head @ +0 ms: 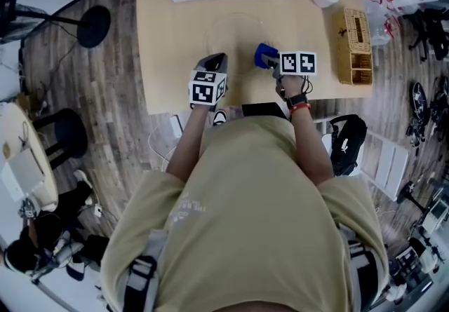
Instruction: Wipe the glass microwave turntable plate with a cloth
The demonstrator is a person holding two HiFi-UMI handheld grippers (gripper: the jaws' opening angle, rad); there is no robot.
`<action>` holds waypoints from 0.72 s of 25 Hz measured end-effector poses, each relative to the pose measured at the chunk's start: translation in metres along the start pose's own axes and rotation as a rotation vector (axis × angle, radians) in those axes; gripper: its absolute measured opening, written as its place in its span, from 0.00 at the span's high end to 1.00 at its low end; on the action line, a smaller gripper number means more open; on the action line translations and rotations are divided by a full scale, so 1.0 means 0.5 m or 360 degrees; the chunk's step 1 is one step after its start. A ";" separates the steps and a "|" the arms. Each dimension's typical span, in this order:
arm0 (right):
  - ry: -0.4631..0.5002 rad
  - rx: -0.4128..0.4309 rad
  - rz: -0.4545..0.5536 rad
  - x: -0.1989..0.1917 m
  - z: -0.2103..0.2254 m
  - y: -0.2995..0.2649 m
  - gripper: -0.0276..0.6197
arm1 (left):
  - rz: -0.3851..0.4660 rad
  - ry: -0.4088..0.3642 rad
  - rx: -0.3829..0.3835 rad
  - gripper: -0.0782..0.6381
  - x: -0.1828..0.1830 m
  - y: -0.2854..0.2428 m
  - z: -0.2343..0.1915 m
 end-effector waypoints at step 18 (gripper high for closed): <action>0.0209 0.0454 -0.0274 -0.109 -0.244 -0.153 0.74 | 0.0043 0.0066 0.0272 0.87 -0.040 0.156 -0.086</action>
Point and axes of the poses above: the fingertips, and each gripper's own axes: y backward along the fingers, z to its right, x out of its top, the point moved 5 cm from there along y, backward along the fingers, and after that the axes turned 11 degrees about z, right-handed, at the moved point
